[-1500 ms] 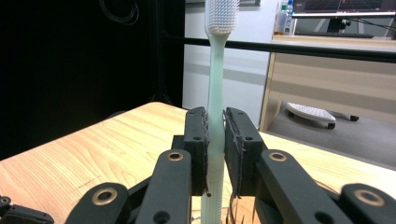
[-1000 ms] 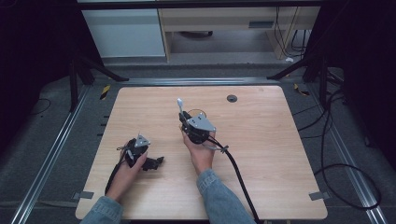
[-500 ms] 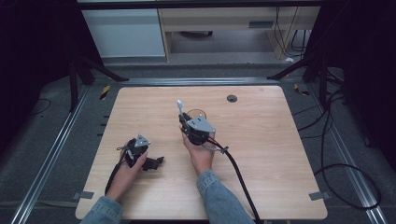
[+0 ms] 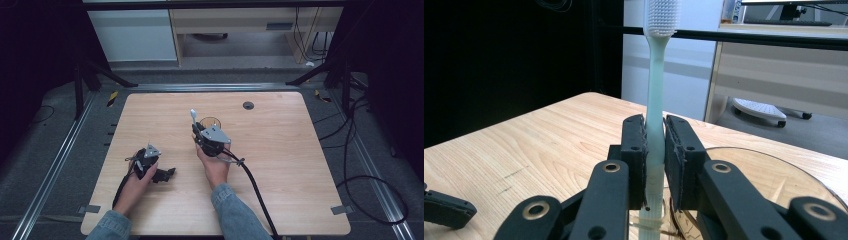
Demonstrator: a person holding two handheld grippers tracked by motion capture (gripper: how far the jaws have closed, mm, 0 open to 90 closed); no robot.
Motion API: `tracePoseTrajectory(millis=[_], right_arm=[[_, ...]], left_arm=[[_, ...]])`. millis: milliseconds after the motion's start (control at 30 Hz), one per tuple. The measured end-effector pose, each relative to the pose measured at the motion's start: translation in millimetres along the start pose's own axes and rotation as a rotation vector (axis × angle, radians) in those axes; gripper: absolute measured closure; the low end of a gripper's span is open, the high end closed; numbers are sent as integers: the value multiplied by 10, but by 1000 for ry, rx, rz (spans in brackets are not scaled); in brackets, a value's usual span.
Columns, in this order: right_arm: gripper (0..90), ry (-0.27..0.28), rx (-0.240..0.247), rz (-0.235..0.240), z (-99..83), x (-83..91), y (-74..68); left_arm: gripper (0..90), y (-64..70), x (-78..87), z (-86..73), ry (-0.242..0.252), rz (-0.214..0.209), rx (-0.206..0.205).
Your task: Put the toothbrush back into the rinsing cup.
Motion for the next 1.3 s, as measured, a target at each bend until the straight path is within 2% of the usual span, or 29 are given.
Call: tracePoseTrajectory(millis=[767,1300], right_arm=[[793,-32,47,10,-41,-5,-38],[784,-43,62,18,-66,-14,-49]], left_arm=[[0,1,0,0,0,0,2],[0,1,0,0,0,0,1]])
Point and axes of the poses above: each handheld gripper's, and its own axes: x roughly backward along the jaws, z roughly out of its top, y roughly to its right, the point moved 10 cm from there along -x, roughly forward along the jaws, and after that the axes turned 5 degrees about -z, right-handed, at the moved point
